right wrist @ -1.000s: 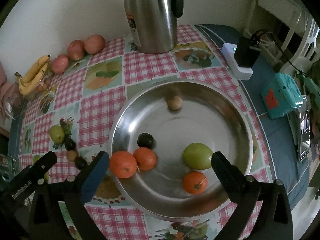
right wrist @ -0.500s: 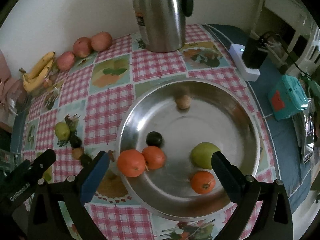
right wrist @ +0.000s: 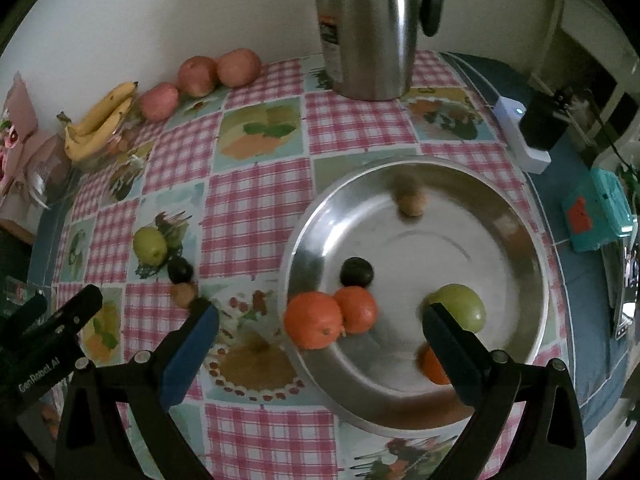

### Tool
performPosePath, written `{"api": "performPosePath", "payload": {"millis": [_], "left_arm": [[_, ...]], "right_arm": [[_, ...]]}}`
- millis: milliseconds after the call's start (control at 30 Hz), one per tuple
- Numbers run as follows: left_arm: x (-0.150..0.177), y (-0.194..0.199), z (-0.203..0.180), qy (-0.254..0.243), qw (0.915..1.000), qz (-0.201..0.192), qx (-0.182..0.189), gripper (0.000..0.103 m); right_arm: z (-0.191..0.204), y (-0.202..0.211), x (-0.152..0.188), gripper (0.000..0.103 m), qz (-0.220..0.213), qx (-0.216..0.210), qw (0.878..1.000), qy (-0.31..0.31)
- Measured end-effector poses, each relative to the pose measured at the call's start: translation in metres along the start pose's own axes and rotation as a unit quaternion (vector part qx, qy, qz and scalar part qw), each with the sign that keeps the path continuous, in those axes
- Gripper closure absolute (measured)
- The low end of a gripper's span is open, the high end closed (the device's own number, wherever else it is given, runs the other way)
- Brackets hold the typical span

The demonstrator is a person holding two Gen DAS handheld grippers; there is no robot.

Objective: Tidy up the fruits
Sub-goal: 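Withdraw both open tools from the plate back toward the fruit row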

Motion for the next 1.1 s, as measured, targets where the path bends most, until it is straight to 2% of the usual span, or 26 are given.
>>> {"api": "performPosePath", "payload": {"millis": [600,867,1100], "left_arm": [[0.001,-0.001,0.069,0.062,0.998,0.001,-0.006,0.0],[0.003,-0.009,0.079,0.07,0.9975,0.009,-0.005,0.0],[0.005,-0.029,0.074,0.066,0.9972,0.035,-0.002,0.0]], "right_arm": [[0.06,-0.01,0.005,0.001,0.014,-0.02,0.998,0.053],[0.082,-0.019,0.006,0.001,0.024,-0.03,0.997,0.065],[0.087,-0.035,0.008,0.001,0.043,-0.032,0.996,0.067]]}}
Point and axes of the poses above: each gripper's, at about its wrist camera, not at the fingertips, and y roughly against the way its jaws point, z to its left, x to its underside, the point moved 3 cm from there along -y, roughly the way its jaws point, and after that the axes turned 6 degrees about z, right-handed, at the moved point
